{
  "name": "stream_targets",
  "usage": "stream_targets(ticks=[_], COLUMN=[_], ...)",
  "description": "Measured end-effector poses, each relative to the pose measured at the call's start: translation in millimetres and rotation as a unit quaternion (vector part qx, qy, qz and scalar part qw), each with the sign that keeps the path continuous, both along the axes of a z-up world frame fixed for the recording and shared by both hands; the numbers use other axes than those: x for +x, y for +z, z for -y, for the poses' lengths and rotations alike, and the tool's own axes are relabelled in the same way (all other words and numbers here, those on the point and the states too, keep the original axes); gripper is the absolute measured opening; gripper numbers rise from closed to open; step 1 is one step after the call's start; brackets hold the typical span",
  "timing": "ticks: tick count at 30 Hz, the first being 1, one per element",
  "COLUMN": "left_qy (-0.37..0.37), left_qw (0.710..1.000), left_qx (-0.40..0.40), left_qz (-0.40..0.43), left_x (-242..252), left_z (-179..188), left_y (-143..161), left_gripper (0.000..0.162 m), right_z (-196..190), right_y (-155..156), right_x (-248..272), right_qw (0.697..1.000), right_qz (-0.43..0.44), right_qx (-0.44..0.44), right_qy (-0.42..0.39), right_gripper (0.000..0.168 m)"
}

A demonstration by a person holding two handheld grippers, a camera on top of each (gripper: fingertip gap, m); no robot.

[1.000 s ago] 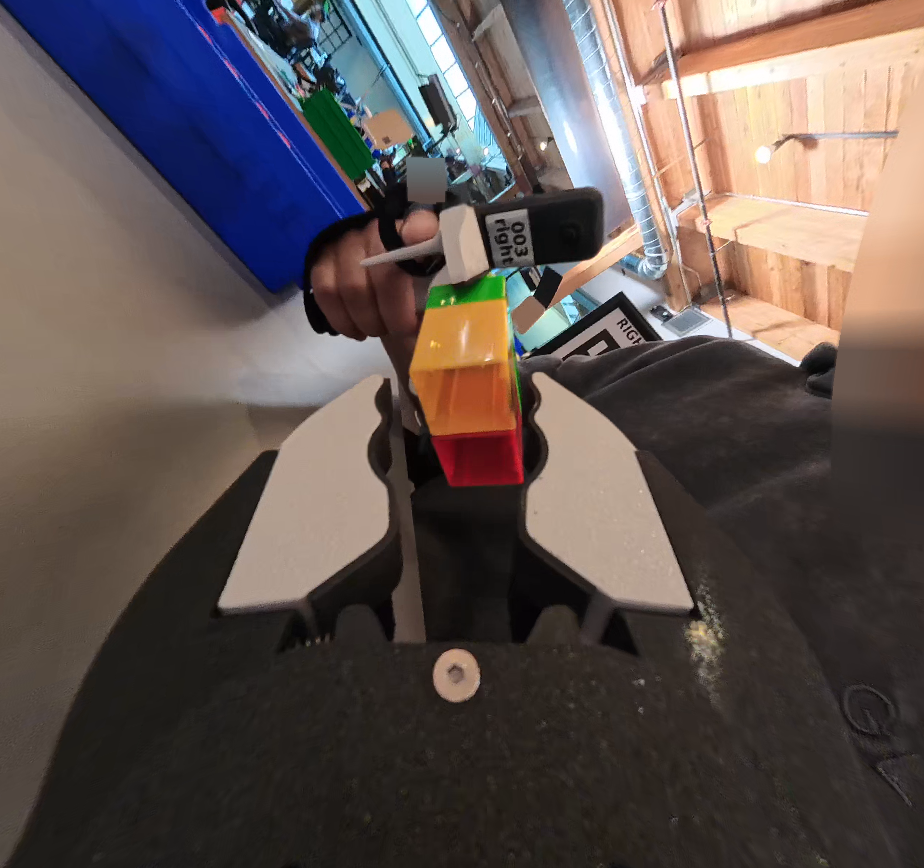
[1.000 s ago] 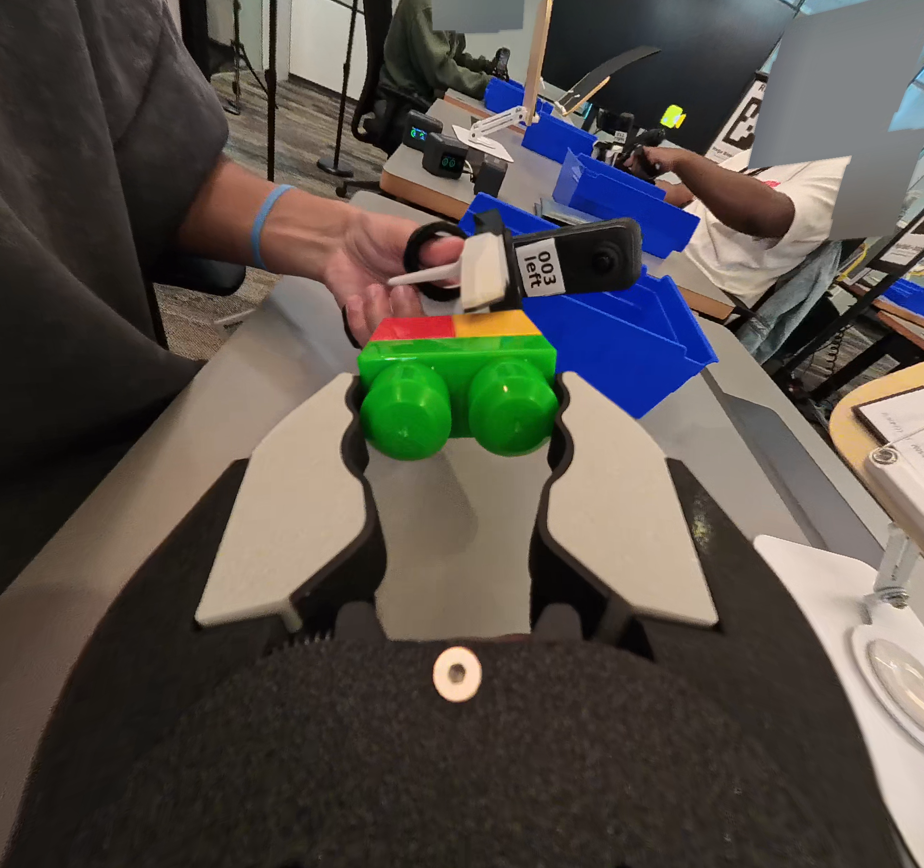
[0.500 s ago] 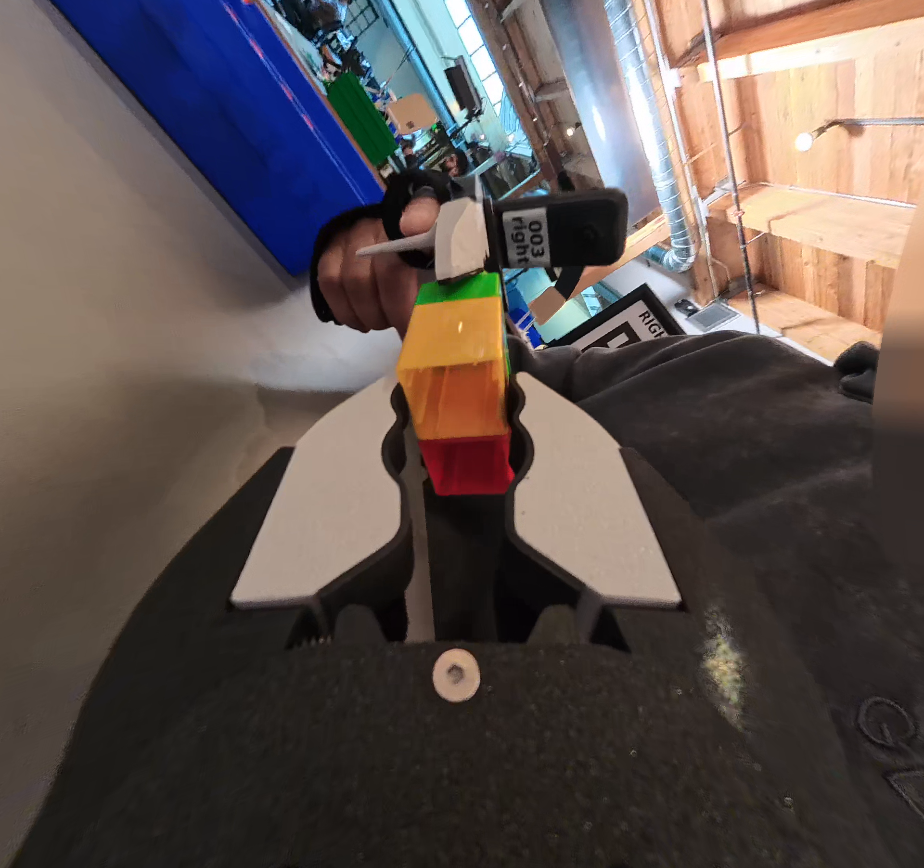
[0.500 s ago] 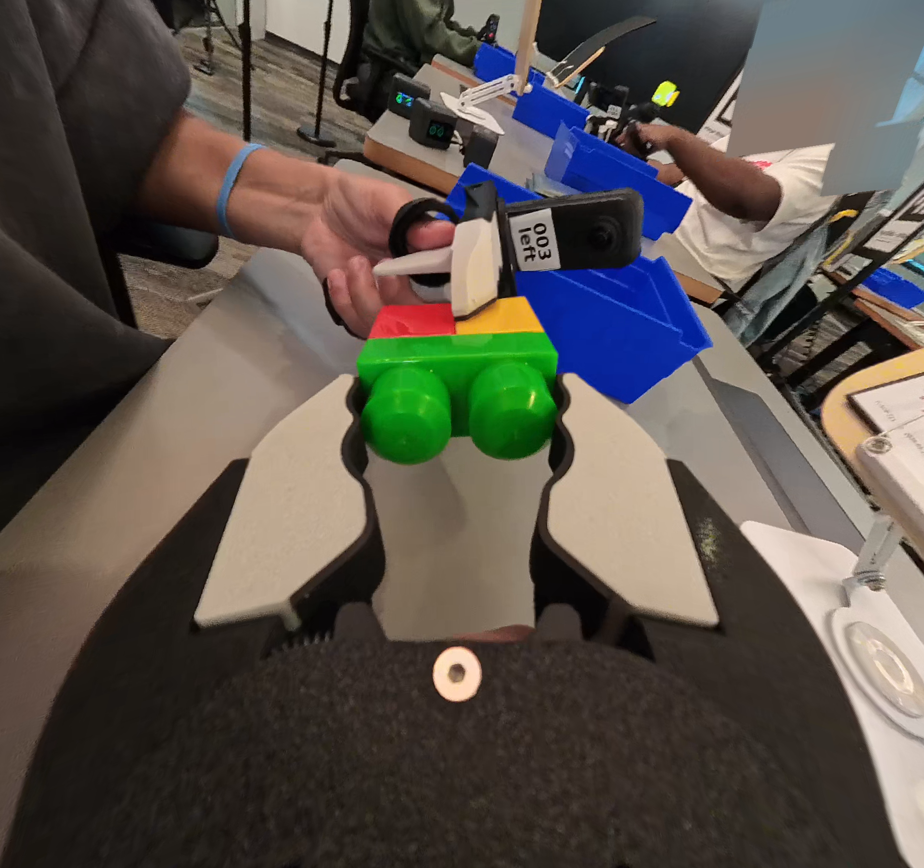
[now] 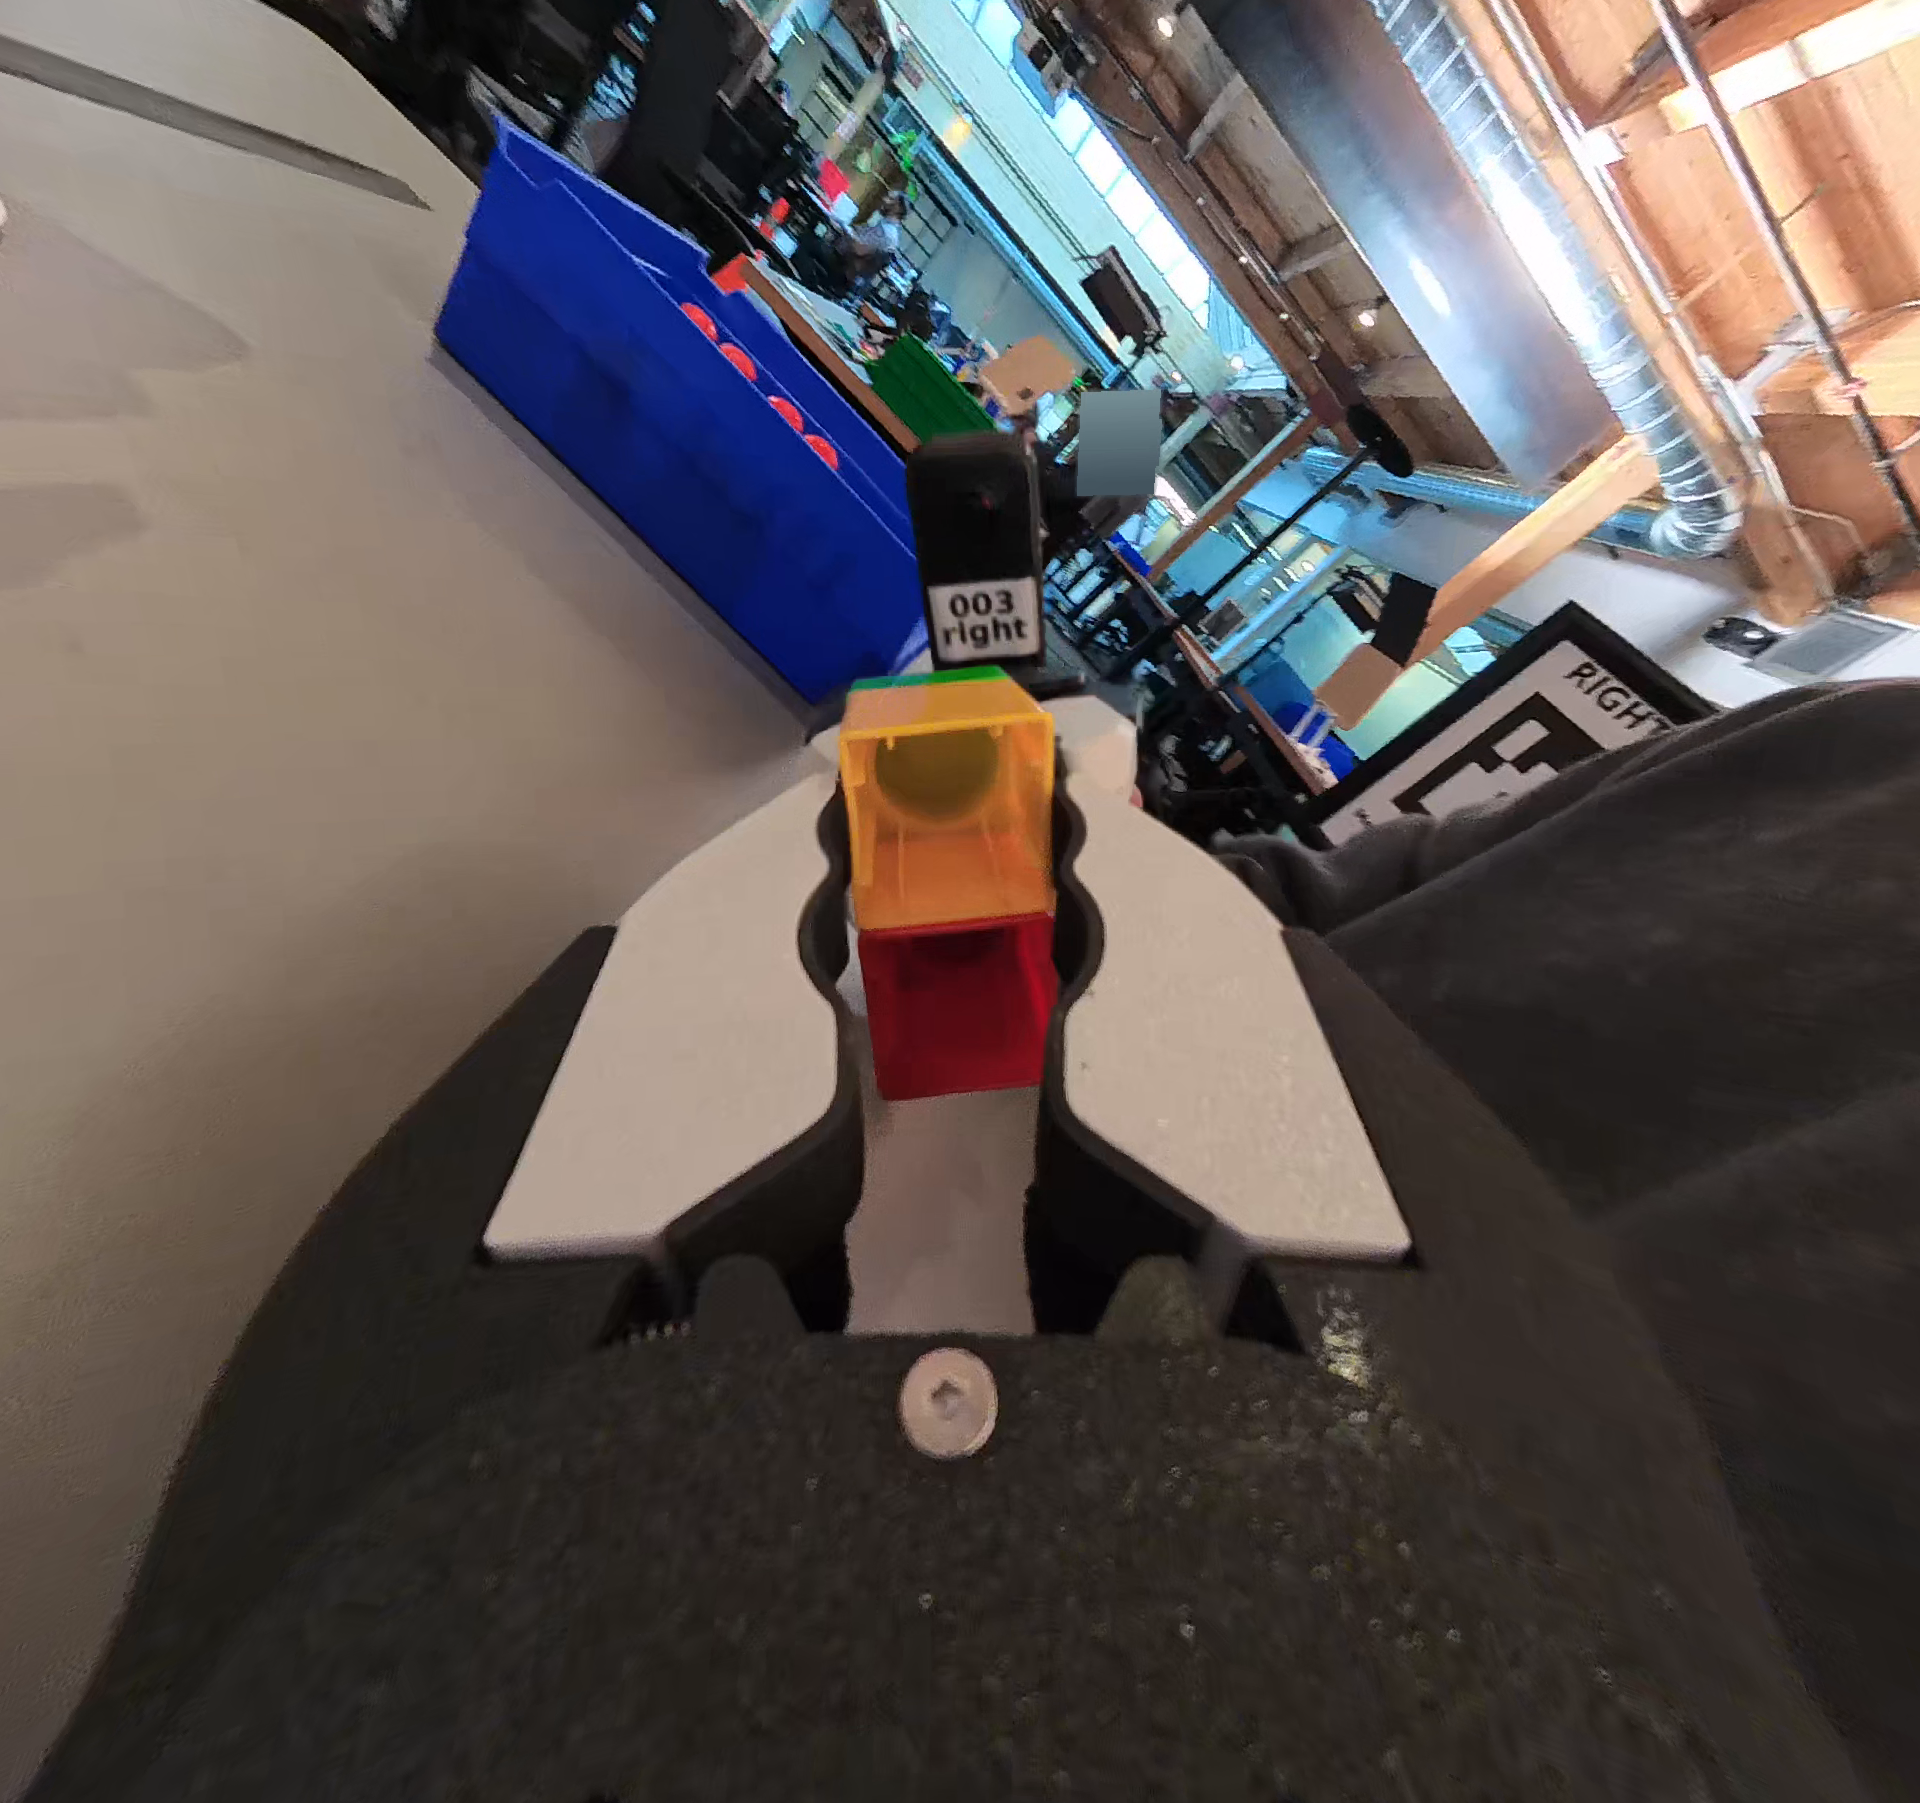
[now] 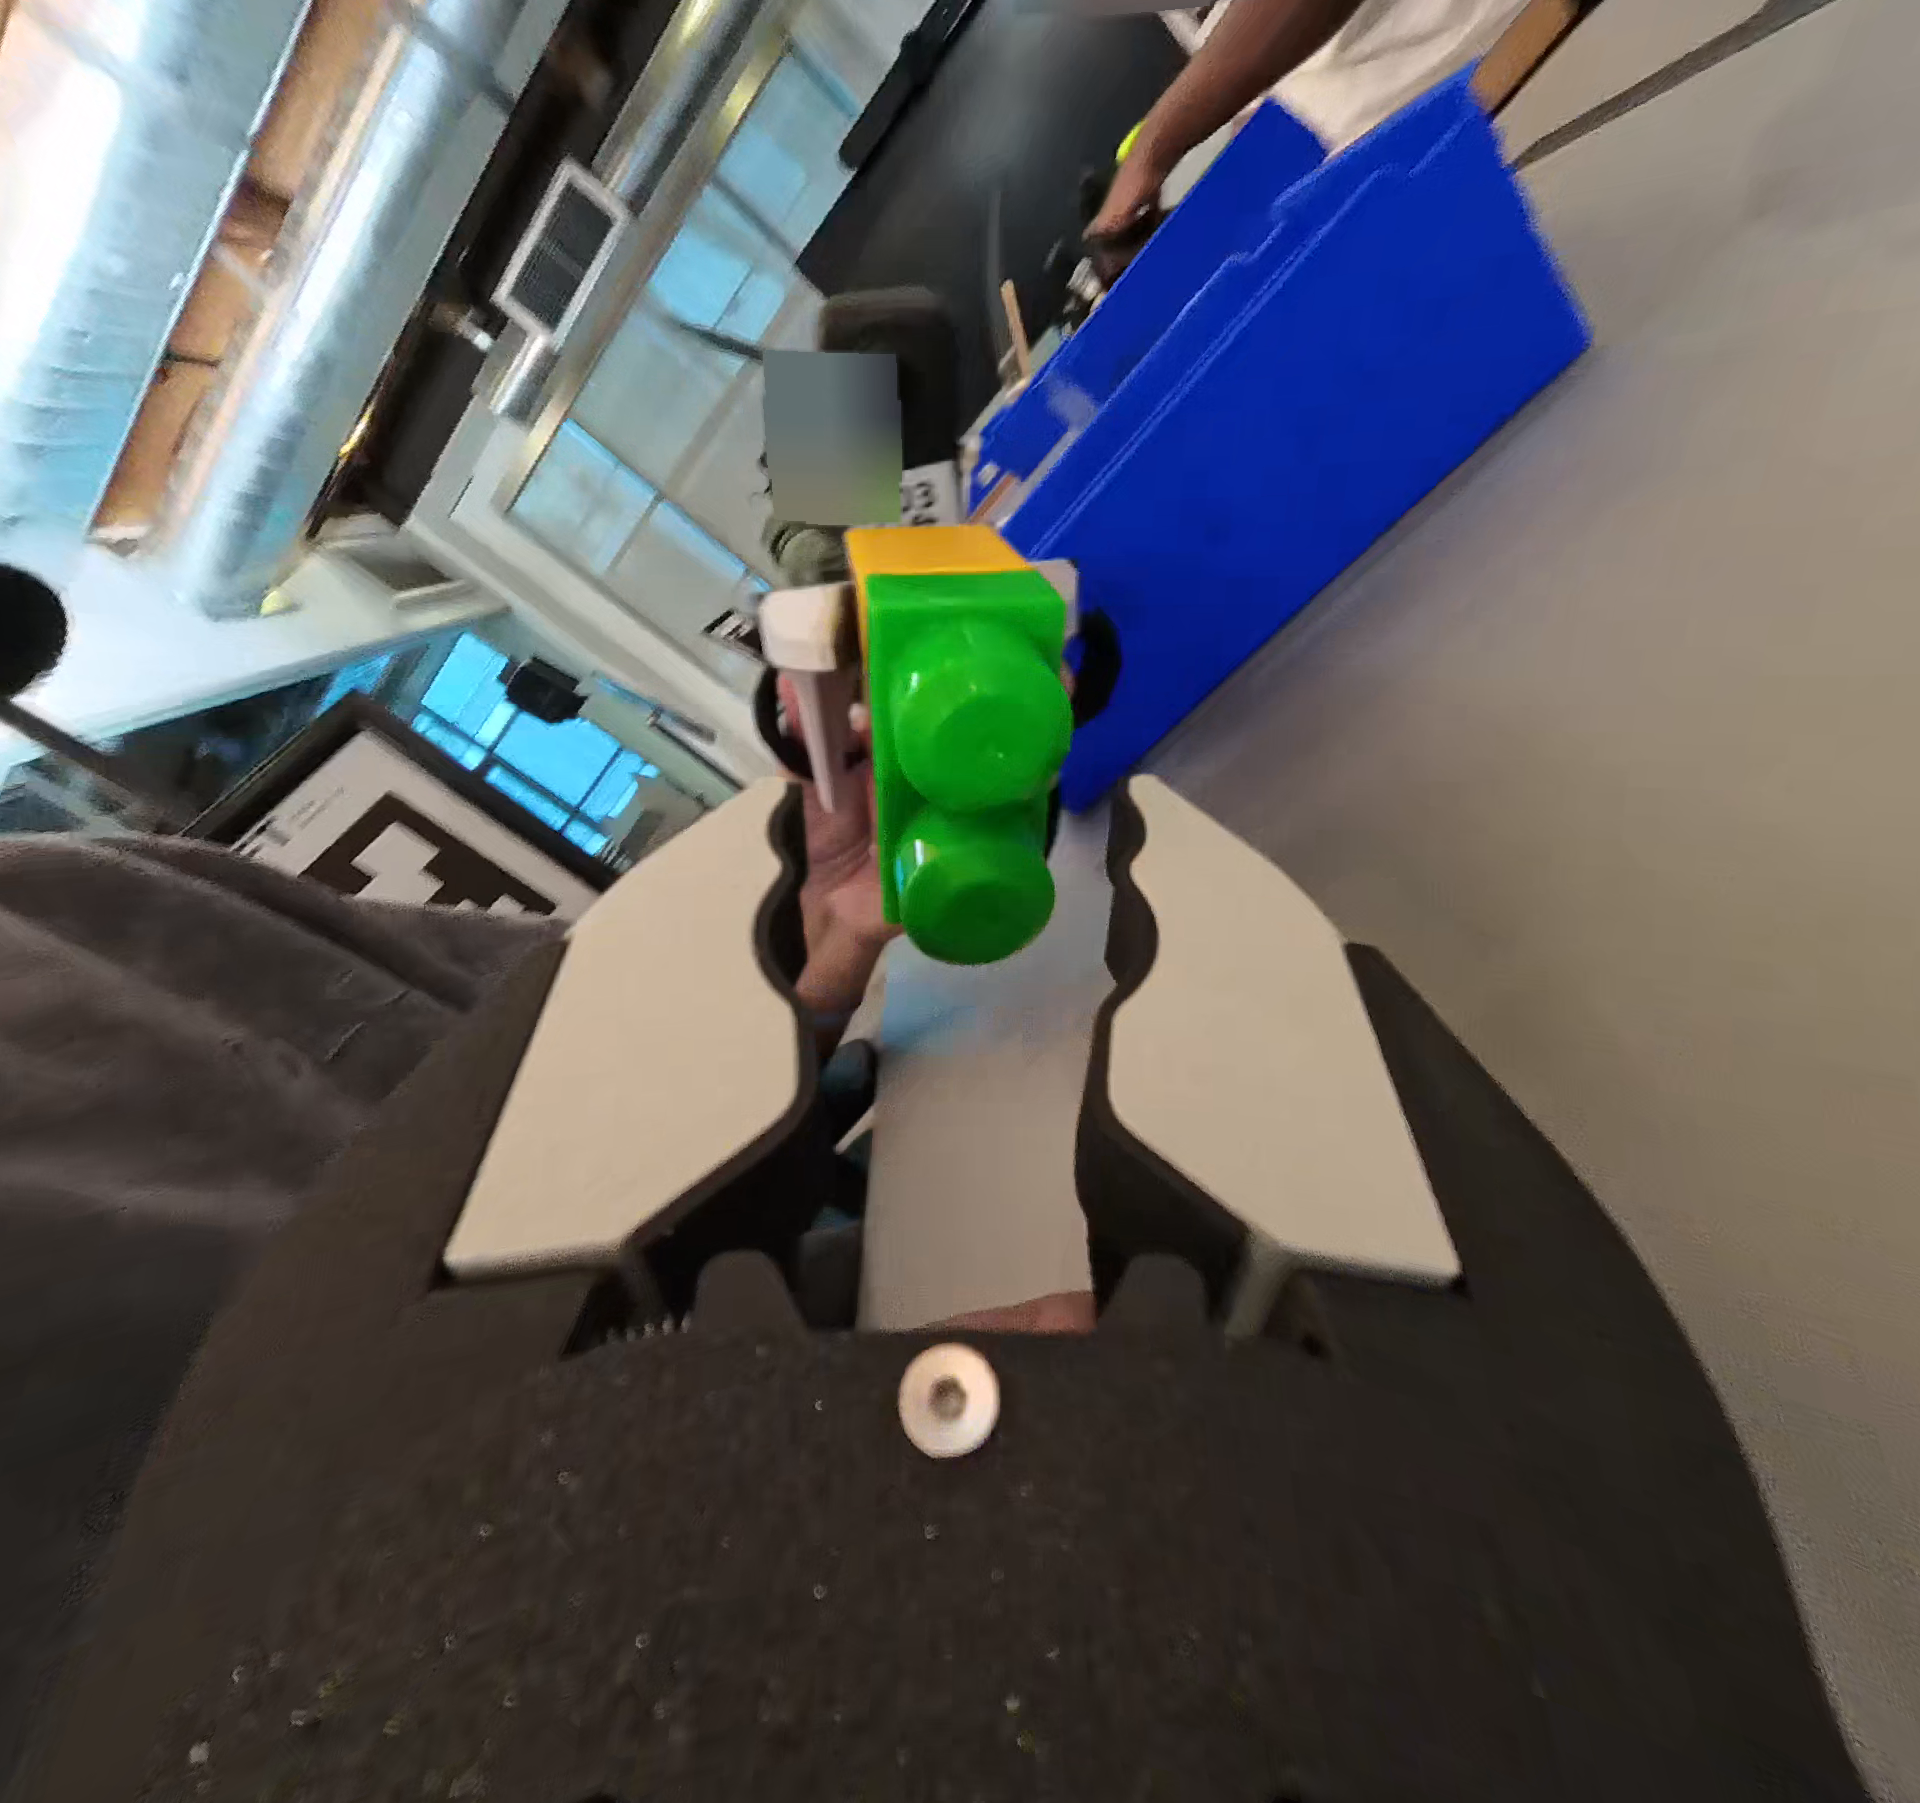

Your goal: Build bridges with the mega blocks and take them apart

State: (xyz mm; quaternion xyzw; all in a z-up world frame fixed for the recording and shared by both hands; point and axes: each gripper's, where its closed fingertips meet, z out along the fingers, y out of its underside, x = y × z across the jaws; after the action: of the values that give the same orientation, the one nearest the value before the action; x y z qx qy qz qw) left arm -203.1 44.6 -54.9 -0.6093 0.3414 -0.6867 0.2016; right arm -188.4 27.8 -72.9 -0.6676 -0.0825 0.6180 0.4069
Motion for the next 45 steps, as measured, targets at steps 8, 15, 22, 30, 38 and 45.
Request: stream_targets(ticks=[8, 15, 22, 30, 38, 45], left_qy=[0.009, 0.077, 0.240, 0.207, 0.209, 0.229], left_qw=[0.999, 0.977, 0.904, 0.920, 0.919, 0.897], left_qx=[0.033, 0.185, 0.355, 0.332, 0.330, 0.370], left_qz=[0.002, -0.069, -0.007, -0.029, -0.057, -0.078], left_x=[11.4, 1.2, -12.7, -2.7, -13.5, -18.8], left_z=[10.2, 15.7, 12.1, 29.2, 21.7, 21.1], left_y=[-1.1, -13.4, 10.2, -4.1, -10.1, -10.0], left_gripper=[0.036, 0.067, 0.087, 0.084, 0.077, 0.047], right_z=[3.5, 19.4, 52.2, 61.8, 62.1, 56.5], right_y=[1.4, 28.8, 81.1, 14.4, -52.5, -73.3], right_x=[1.8, 57.4, 253.5, 402.5, 413.4, 408.6], right_qw=[1.000, 0.988, 0.841, 0.731, 0.654, 0.646], right_qz=[-0.007, 0.104, 0.473, 0.654, 0.734, 0.743], right_qx=[0.019, 0.077, 0.063, -0.130, -0.171, -0.140], right_qy=[-0.005, -0.085, -0.255, -0.144, 0.067, 0.106], right_gripper=[0.034, 0.034, 0.034, 0.034, 0.034, 0.034])
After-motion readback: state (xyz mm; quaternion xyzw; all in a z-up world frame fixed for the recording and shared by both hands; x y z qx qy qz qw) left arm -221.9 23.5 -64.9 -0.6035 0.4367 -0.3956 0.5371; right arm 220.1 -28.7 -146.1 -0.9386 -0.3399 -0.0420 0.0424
